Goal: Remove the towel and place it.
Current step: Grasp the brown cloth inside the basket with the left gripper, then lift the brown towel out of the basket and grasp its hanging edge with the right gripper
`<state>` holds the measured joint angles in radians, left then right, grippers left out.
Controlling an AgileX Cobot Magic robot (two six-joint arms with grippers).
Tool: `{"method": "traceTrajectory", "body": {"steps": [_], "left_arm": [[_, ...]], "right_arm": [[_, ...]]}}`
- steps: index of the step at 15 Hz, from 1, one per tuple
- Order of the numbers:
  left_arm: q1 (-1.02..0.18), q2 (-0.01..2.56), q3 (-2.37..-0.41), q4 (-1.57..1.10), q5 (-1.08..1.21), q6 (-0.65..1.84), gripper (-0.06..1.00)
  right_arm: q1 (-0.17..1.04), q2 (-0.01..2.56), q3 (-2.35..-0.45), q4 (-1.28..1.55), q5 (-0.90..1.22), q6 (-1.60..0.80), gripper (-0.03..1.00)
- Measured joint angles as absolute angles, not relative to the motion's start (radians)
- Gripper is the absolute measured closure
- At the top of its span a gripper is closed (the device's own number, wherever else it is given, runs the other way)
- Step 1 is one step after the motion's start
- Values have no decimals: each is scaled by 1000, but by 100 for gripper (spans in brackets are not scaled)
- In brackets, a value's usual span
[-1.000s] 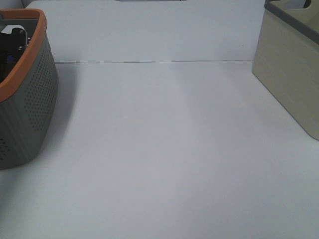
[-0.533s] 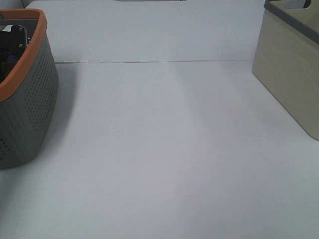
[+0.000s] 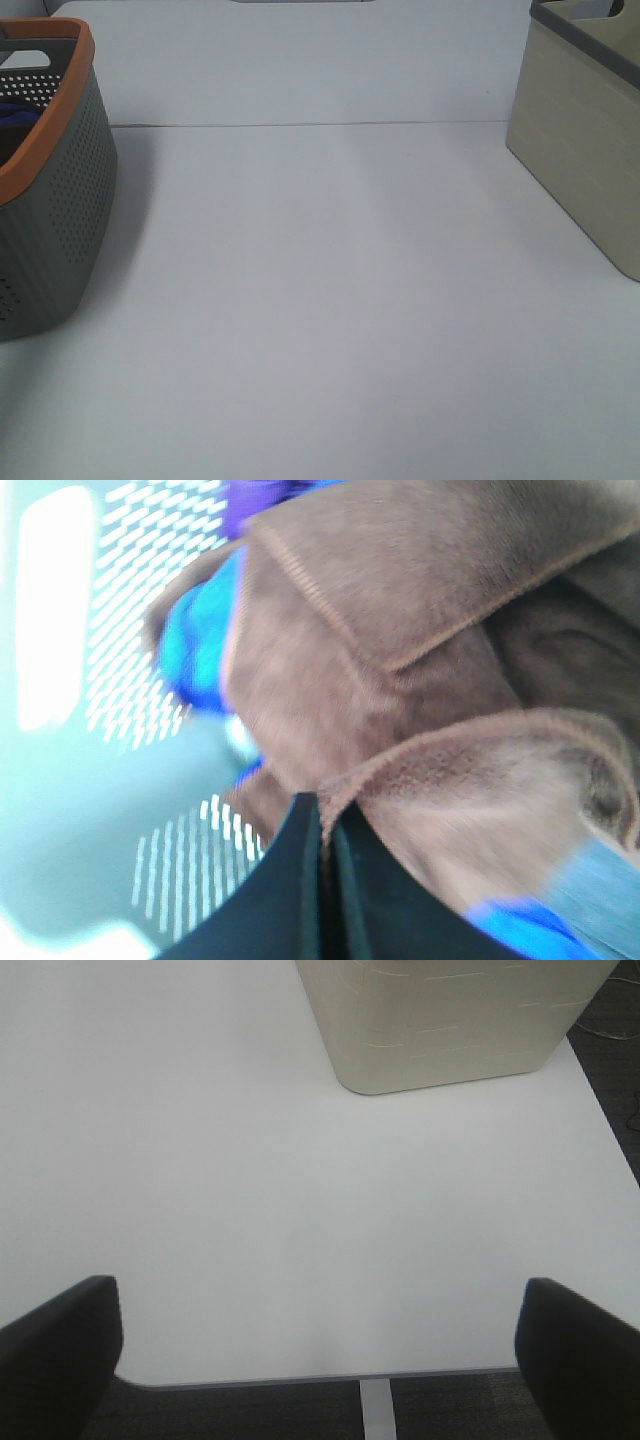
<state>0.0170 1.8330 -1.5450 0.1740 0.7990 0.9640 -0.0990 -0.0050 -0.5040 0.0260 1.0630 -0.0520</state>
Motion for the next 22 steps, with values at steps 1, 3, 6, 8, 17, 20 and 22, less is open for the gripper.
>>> {"method": "traceTrajectory", "body": {"steps": [1, 3, 6, 8, 17, 20, 22], "left_arm": [[17, 1800, -1545, 171, 810, 915, 94], [17, 1743, -1545, 158, 825, 854, 94], [17, 1663, -1545, 138, 827, 839, 94], [17, 1596, -1545, 138, 837, 815, 94], [17, 1371, -1547, 138, 849, 766, 94], [17, 1347, -1608, 113, 849, 777, 94], [17, 1341, -1710, 13, 837, 831, 94]], "right_arm": [[-99, -5, -504, 26, 1063, -52, 0], [-99, -5, -504, 26, 1063, -52, 0], [-99, -5, -504, 26, 1063, -52, 0], [-99, -5, -504, 26, 1063, -52, 0], [-99, -5, -504, 26, 1063, -52, 0], [-99, -5, -504, 26, 1063, -52, 0], [-99, -5, -504, 26, 1063, -52, 0]]}}
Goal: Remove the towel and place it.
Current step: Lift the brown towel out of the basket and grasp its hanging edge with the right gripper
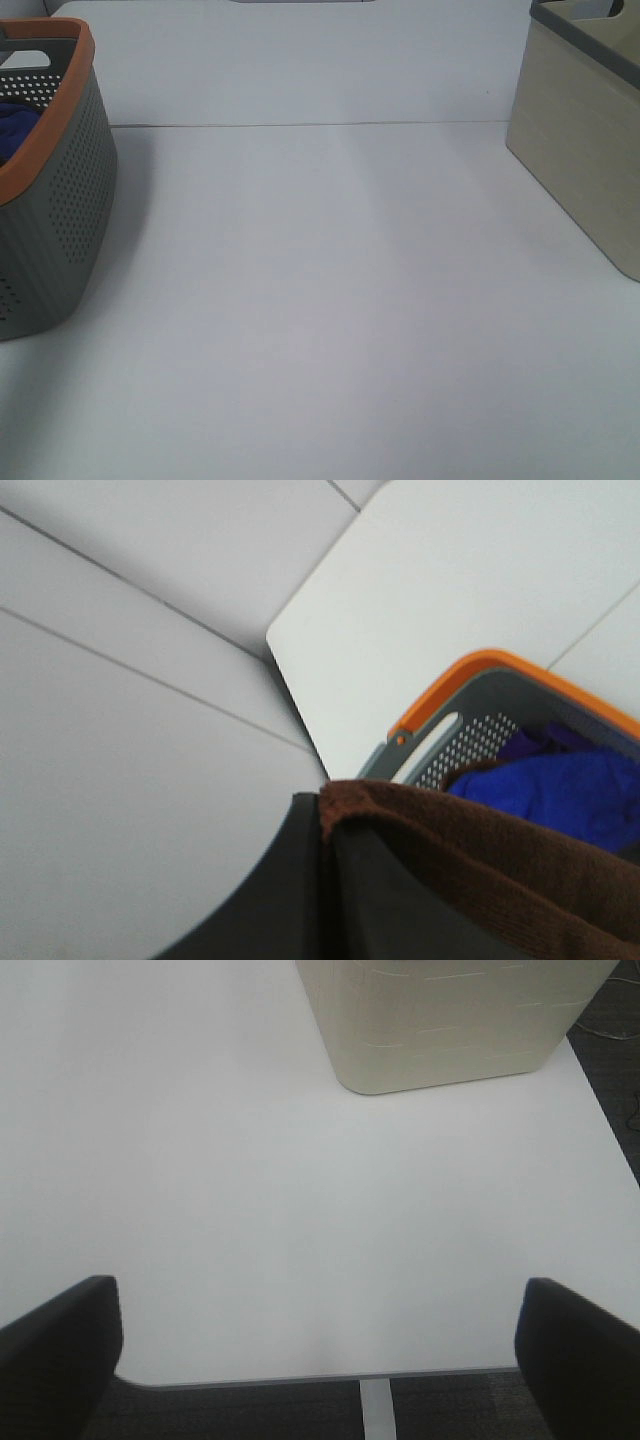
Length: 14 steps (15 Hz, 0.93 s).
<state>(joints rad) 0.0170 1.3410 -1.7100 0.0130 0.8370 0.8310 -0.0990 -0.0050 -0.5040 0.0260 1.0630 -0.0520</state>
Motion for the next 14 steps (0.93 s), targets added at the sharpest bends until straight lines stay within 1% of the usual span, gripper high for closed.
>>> {"method": "traceTrajectory", "body": {"steps": [2, 6, 8, 9, 10, 12, 14], "left_arm": [[17, 1340, -1742, -89, 827, 924, 94], [17, 1341, -1760, -432, 792, 1267, 94], [14, 1342, -1760, -546, 792, 1366, 94], [-35, 1347, -1761, -616, 802, 1479, 94], [-76, 1350, -1761, -623, 802, 1522, 94], [-138, 1361, -1762, -626, 798, 1551, 94], [-197, 1393, -1764, -629, 797, 1554, 94]], "right_arm": [[-99, -5, -504, 26, 1063, -52, 0], [-99, -5, -504, 26, 1063, -52, 0], [-99, -5, -504, 26, 1063, -52, 0], [-99, -5, -509, 43, 1044, -91, 0], [-99, 3, -521, 75, 1027, -118, 0], [-99, 50, -534, 161, 983, -147, 0], [-99, 154, -538, 316, 936, -230, 0]]}}
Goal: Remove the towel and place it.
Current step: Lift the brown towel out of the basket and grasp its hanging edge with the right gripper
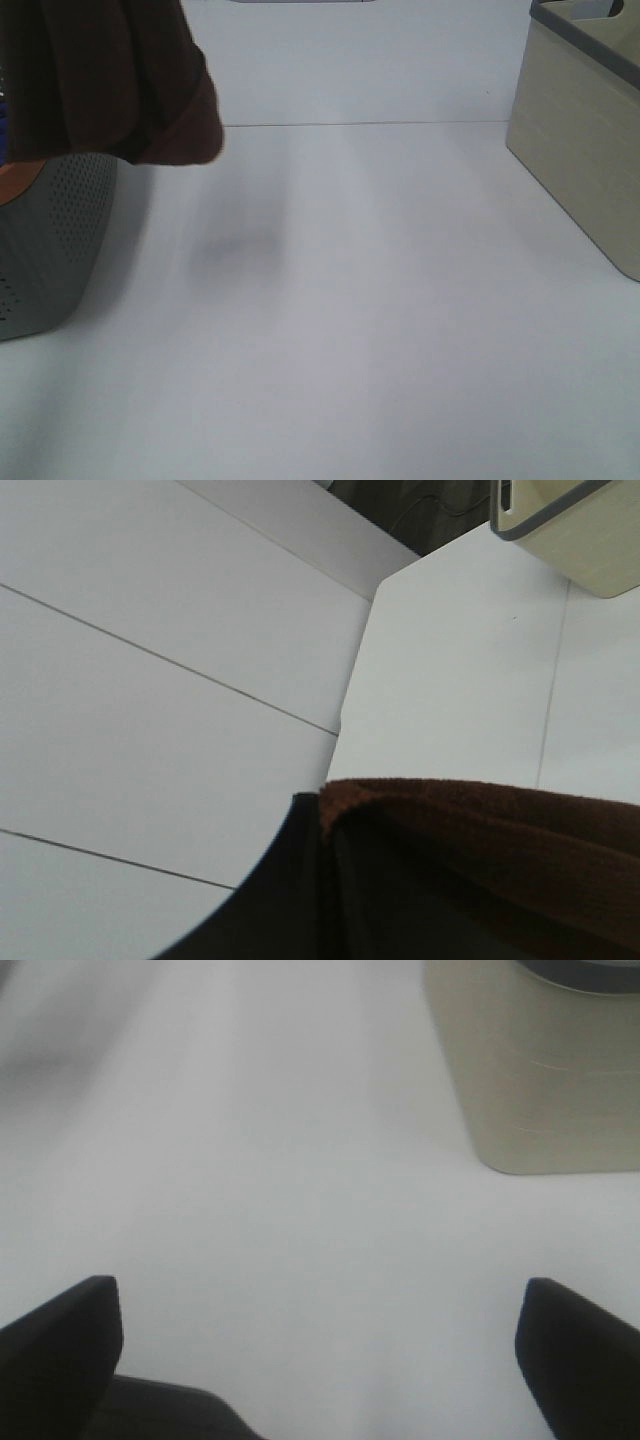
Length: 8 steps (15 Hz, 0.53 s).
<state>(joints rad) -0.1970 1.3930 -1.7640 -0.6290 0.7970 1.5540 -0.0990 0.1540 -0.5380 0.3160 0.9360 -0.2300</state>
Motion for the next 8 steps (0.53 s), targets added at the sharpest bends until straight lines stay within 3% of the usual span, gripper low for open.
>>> {"method": "traceTrajectory", "body": {"steps": [4, 8], "left_arm": [[-311, 1486, -1764, -624, 771, 1588, 94], [-392, 1535, -1764, -621, 728, 1596, 94]], "right_arm": [[-99, 430, -538, 761, 796, -715, 0], [-99, 598, -538, 1067, 787, -996, 0]]}}
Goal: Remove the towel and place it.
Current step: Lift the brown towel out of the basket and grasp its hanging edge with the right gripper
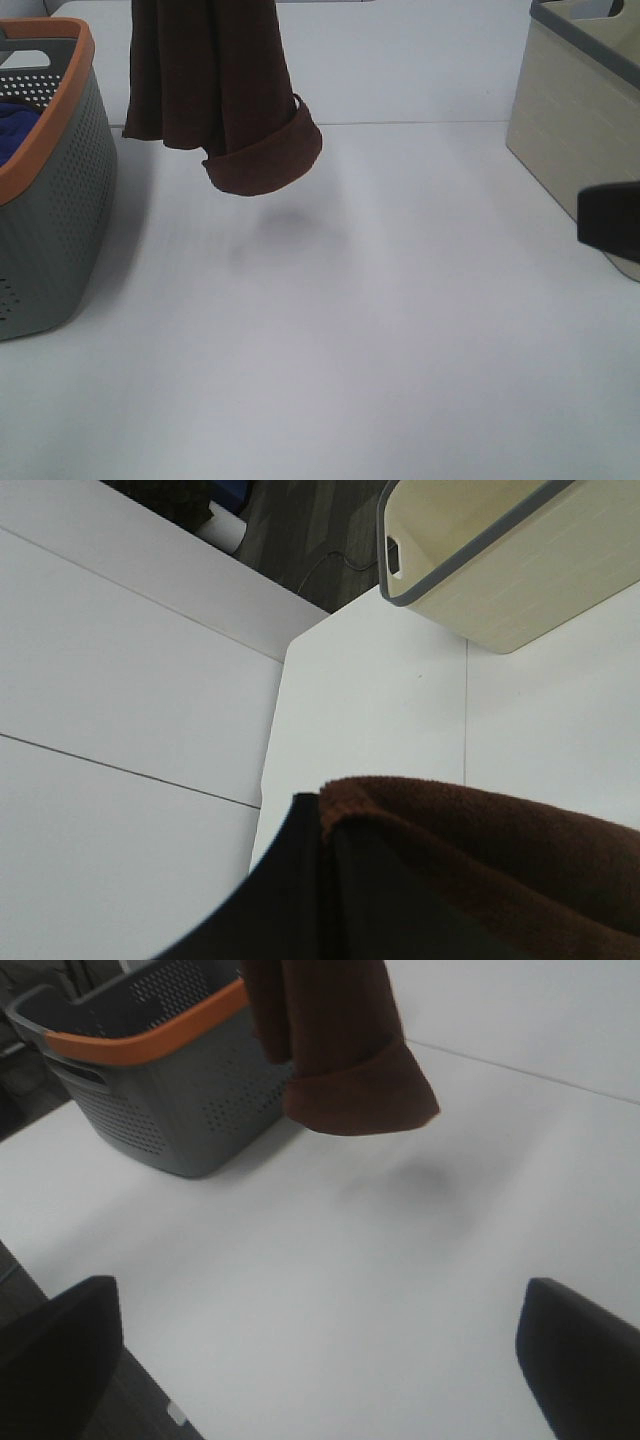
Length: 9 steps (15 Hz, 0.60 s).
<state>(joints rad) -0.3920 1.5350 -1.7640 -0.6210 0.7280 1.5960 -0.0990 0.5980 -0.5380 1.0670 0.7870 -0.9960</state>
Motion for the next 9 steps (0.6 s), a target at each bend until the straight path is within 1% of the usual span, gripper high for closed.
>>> {"method": "traceTrajectory", "body": {"steps": [3, 6, 8, 9], "left_arm": [[-463, 1574, -1764, -619, 661, 1598, 94], [-505, 1601, -1764, -619, 618, 1598, 94], [-538, 1614, -1764, -618, 580, 1598, 94], [-550, 1617, -1764, -618, 568, 1598, 94]], "right_arm": [[-99, 740, -538, 1383, 815, -1328, 0], [-99, 842, -538, 1580, 906, -1594, 0], [-99, 910, -538, 1644, 909, -1704, 0], [-99, 929, -538, 1651, 908, -1722, 0]]}}
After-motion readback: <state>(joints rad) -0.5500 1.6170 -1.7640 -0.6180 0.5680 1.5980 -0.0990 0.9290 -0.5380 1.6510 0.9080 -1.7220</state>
